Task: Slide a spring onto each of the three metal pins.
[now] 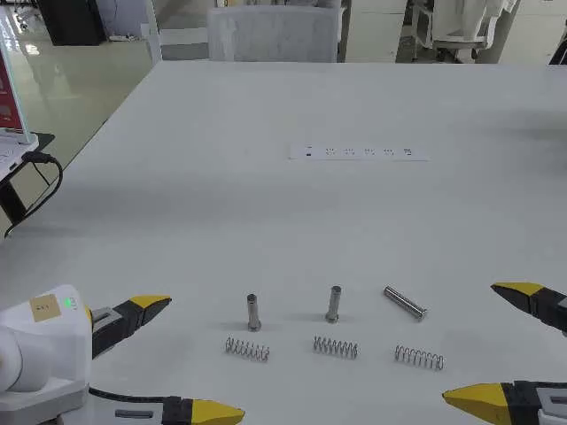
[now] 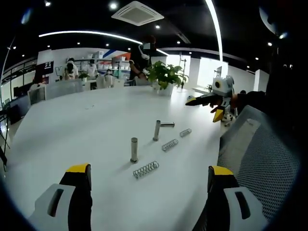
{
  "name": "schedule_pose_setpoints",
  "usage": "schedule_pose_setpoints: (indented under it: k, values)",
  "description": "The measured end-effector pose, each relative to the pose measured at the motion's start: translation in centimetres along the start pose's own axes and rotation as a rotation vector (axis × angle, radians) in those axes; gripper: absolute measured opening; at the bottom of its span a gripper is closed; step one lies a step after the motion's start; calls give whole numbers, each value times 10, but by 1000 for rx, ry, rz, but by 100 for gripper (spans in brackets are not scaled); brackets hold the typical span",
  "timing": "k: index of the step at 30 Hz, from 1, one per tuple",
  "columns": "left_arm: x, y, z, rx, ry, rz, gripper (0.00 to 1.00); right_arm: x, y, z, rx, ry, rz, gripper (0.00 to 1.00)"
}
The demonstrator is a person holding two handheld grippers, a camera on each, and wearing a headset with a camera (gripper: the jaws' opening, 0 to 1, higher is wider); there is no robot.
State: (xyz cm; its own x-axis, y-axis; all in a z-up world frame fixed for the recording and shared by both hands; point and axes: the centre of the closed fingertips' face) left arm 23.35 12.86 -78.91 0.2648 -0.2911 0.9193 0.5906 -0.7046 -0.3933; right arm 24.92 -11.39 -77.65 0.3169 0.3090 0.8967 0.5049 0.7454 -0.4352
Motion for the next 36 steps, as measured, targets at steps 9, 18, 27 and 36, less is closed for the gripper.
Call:
schedule_pose_setpoints:
  k: [9, 18, 27, 36]
  values:
    - [0, 0, 0, 0, -1, -2, 98, 0, 0, -1, 0, 2, 2, 94]
    - [0, 0, 0, 0, 3, 0, 98, 0, -1, -1, -2, 2, 2, 93]
    - [1, 0, 0, -3, 6, -1, 98, -1, -2, -1, -2, 3, 5, 93]
    - [1, 0, 0, -4, 7, 0, 98, -1, -2, -2, -4, 0, 10, 93]
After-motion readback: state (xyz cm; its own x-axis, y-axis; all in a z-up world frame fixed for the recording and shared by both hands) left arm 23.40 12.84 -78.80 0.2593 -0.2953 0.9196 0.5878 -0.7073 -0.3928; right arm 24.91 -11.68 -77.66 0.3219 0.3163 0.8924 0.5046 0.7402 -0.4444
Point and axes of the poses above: the centre of the closed fingertips' face, and the gripper's own axes: y roughly forward along the fingers, z roughly to its left, x roughly out of its top, and after that the axes turned 5 degrees about y, right-handed
